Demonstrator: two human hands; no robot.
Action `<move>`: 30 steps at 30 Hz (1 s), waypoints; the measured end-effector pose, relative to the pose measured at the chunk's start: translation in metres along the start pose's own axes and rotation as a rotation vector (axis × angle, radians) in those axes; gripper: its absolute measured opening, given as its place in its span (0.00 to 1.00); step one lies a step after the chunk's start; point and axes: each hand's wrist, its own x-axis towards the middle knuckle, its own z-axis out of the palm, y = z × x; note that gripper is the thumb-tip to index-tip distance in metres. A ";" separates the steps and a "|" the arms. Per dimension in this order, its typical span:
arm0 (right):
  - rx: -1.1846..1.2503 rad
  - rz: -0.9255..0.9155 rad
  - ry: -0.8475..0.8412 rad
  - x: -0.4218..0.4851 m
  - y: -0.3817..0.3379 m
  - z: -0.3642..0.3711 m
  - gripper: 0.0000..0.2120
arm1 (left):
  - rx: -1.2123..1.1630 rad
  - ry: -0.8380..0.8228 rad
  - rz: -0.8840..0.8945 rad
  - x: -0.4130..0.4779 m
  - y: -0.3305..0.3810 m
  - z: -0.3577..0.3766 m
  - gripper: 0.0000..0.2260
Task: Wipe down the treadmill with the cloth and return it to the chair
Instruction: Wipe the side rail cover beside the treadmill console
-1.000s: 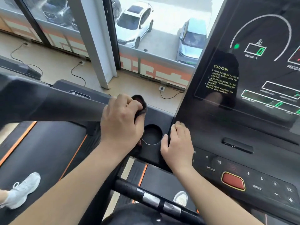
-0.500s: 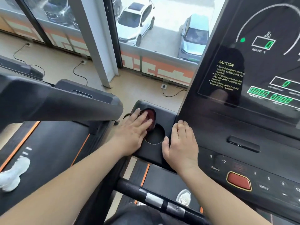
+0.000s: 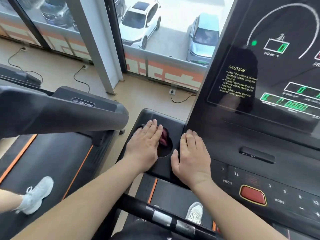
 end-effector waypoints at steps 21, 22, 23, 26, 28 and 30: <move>0.059 0.005 0.093 -0.001 0.004 0.003 0.26 | -0.245 0.299 0.111 -0.074 0.020 0.044 0.24; 0.056 0.007 0.094 -0.001 0.004 0.003 0.26 | -0.216 0.320 0.139 -0.069 0.011 0.042 0.23; 0.054 0.010 0.094 -0.001 0.004 0.003 0.26 | -0.168 0.357 0.149 -0.058 0.000 0.037 0.22; 0.052 0.010 0.089 -0.001 0.004 0.003 0.25 | 0.066 0.374 0.041 -0.024 -0.023 0.017 0.23; 0.056 0.015 0.091 -0.002 0.003 0.003 0.26 | 0.166 0.360 -0.035 -0.017 -0.020 0.010 0.26; 0.061 0.017 0.091 -0.002 0.004 0.003 0.26 | 0.191 0.373 0.011 -0.026 -0.002 0.013 0.25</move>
